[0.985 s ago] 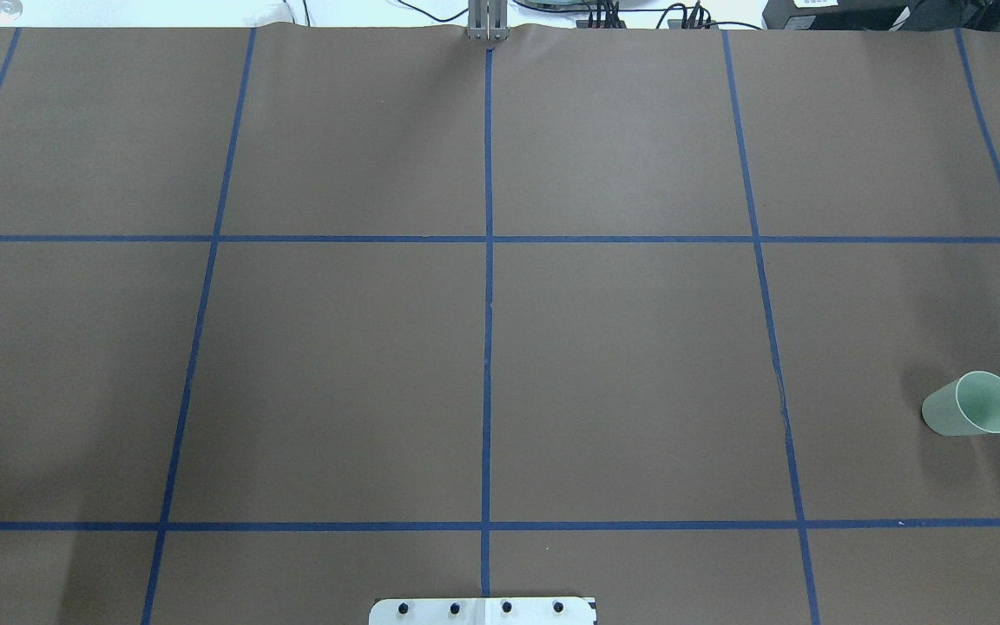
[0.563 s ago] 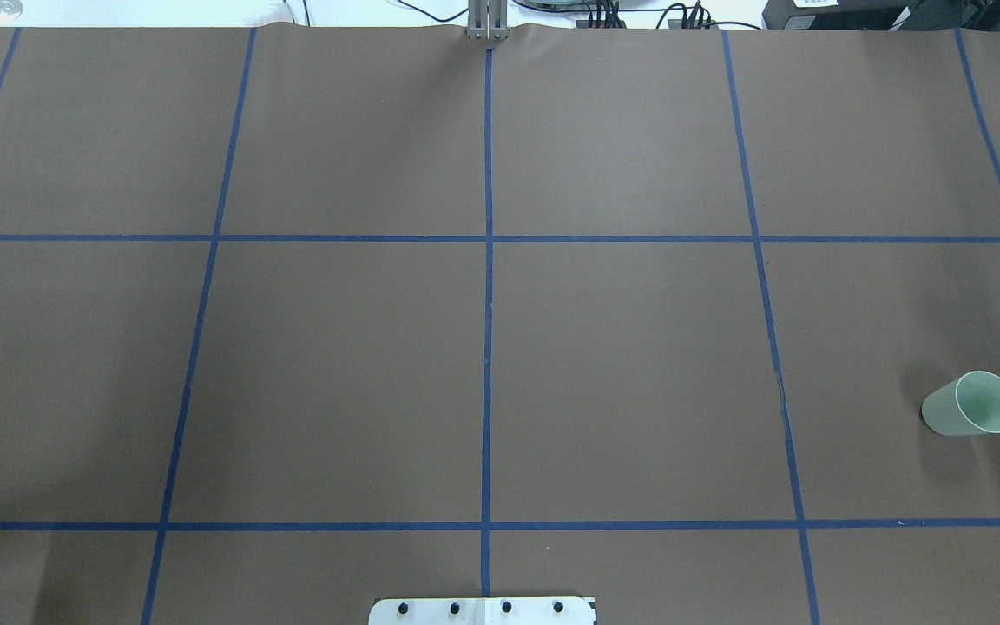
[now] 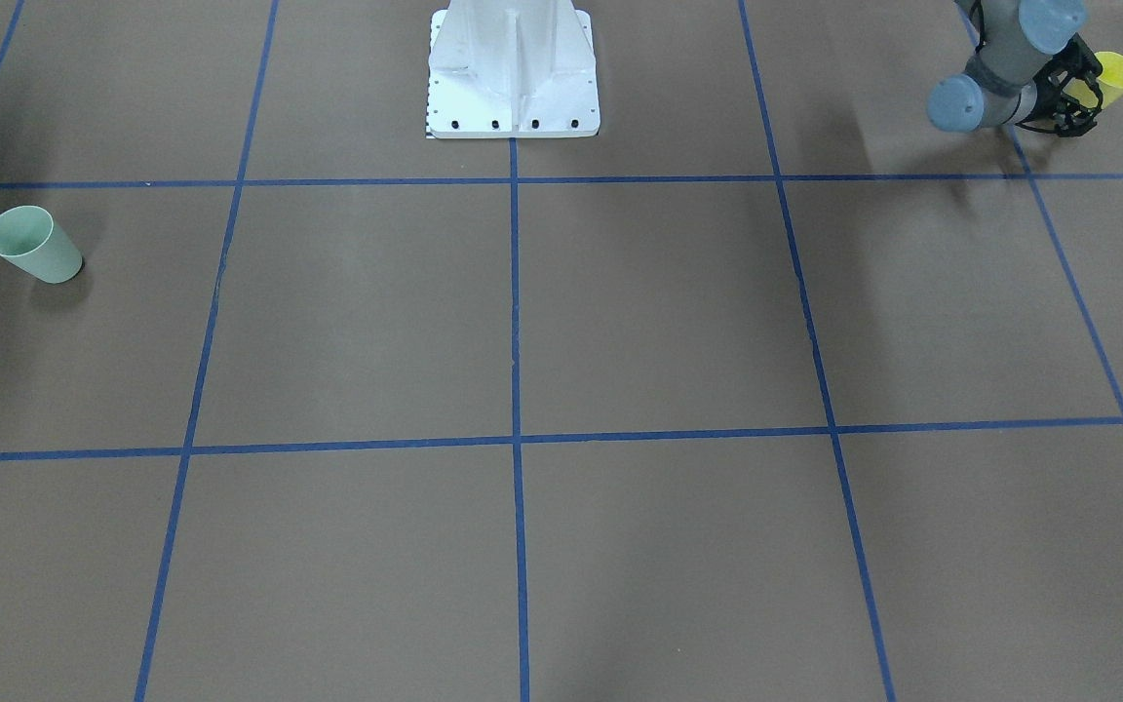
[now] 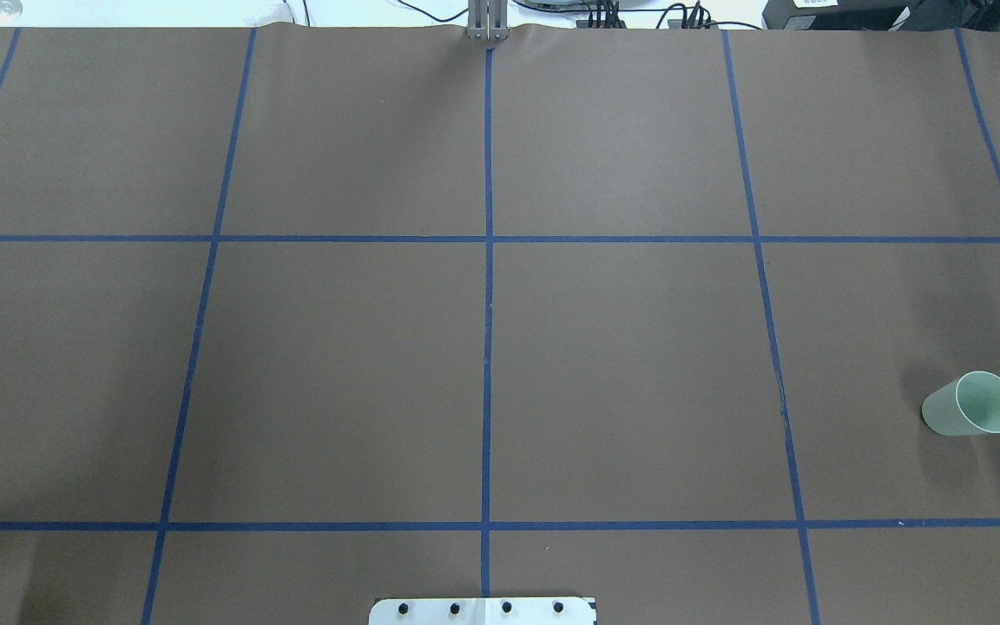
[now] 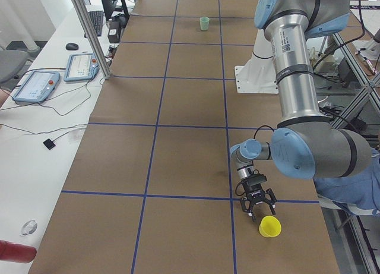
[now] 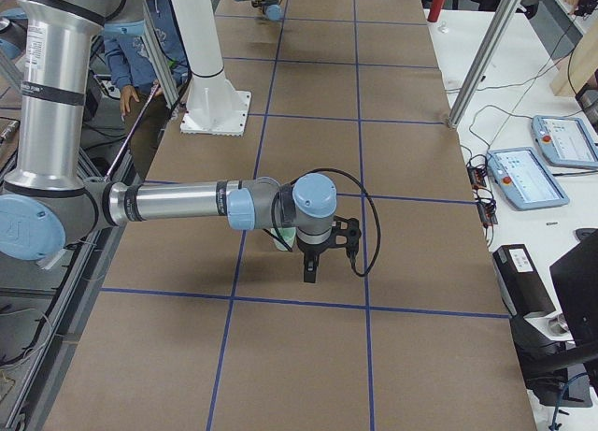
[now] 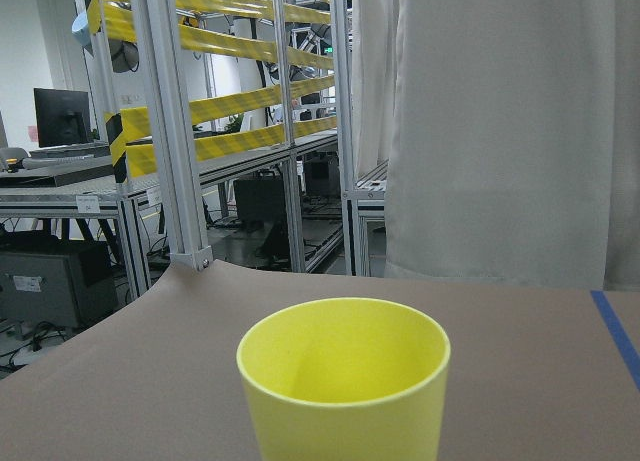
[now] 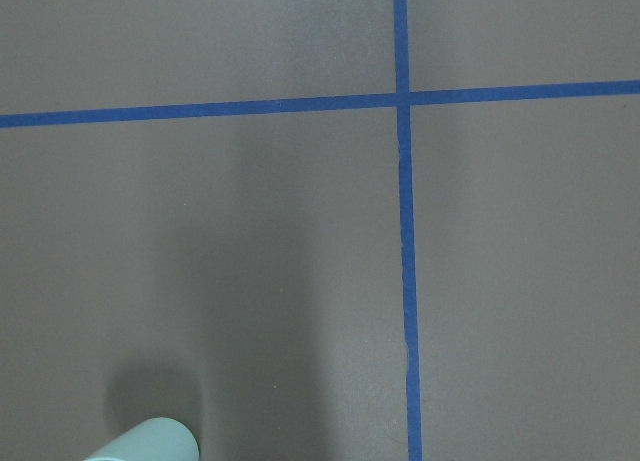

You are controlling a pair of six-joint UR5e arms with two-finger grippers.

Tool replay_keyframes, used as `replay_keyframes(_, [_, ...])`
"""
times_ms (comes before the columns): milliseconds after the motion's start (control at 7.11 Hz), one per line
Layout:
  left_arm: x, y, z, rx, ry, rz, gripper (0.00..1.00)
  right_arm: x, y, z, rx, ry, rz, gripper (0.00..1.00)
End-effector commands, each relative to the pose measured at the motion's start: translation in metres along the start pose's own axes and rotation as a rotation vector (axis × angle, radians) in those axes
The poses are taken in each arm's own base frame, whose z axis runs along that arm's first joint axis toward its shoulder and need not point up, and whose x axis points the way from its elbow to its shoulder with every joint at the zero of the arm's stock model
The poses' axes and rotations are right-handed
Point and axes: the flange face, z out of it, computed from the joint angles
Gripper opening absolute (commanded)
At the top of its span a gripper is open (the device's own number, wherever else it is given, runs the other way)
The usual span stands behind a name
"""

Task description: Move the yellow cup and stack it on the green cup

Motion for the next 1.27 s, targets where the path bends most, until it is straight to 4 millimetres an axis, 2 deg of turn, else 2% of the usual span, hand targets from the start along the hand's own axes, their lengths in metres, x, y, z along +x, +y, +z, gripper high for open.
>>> replay_keyframes(0, [0.004, 0.007, 0.026, 0.011, 0.007, 0.013, 0.94, -0.001, 0.000, 0.002, -0.005, 0.000, -0.001, 1.00])
replay_keyframes(844, [0.003, 0.010, 0.043, 0.011, 0.016, 0.006, 0.94, -0.004, 0.000, 0.001, -0.004, -0.003, -0.004, 1.00])
replay_keyframes(985, [0.001, 0.011, 0.045, 0.015, 0.011, 0.008, 0.91, -0.004, 0.000, 0.001, -0.004, -0.004, -0.003, 1.00])
replay_keyframes(1126, [-0.001, 0.011, 0.045, 0.018, 0.010, 0.013, 0.69, -0.005, 0.000, 0.001, -0.005, -0.003, -0.004, 1.00])
